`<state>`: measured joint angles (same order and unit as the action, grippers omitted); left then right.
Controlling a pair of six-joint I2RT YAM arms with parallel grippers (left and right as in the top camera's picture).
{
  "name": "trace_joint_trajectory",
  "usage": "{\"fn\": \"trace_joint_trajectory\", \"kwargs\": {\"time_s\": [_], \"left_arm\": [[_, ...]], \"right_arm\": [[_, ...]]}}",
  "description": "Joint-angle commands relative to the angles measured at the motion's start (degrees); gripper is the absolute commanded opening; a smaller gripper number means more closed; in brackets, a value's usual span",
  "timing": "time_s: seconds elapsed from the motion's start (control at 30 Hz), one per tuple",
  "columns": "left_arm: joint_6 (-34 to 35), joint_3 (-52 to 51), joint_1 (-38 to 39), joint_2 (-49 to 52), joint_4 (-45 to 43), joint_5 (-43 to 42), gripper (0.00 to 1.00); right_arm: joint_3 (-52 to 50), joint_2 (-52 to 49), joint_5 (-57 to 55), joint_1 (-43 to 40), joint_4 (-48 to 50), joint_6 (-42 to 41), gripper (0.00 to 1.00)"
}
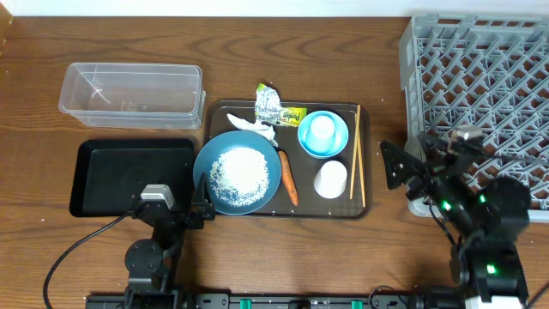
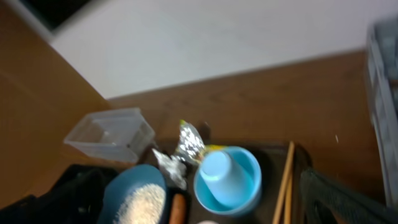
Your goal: Sort waste into correct bins and load items into the dishwasher rack
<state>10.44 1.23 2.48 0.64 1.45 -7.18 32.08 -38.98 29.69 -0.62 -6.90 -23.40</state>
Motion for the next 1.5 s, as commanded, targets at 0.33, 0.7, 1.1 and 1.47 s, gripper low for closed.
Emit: {"fn": "trace_joint_trajectory", "kwargs": {"time_s": [0.33,0.7,1.1,1.47], "left_arm": [[-0.8,-1.0,0.2,0.0,1.9,-1.0,0.98],[-0.8,-1.0,0.2,0.0,1.9,-1.0,0.98],[-0.8,-1.0,0.2,0.0,1.9,-1.0,0.98],[-0.8,-1.0,0.2,0.0,1.9,-1.0,0.98]], "right_arm": [[2.8,-1.3,-6.1,-3.9,-2.7,1.3,0.99],[2.9,-1.3,-16.7,-5.1,-14.7,1.4,0.99],[2.6,-1.5,-33.6,-5.1,-16.1,1.4,0.99],[2.6,-1.5,-35.9,-5.1,-25.1,1.4,0.99]]}}
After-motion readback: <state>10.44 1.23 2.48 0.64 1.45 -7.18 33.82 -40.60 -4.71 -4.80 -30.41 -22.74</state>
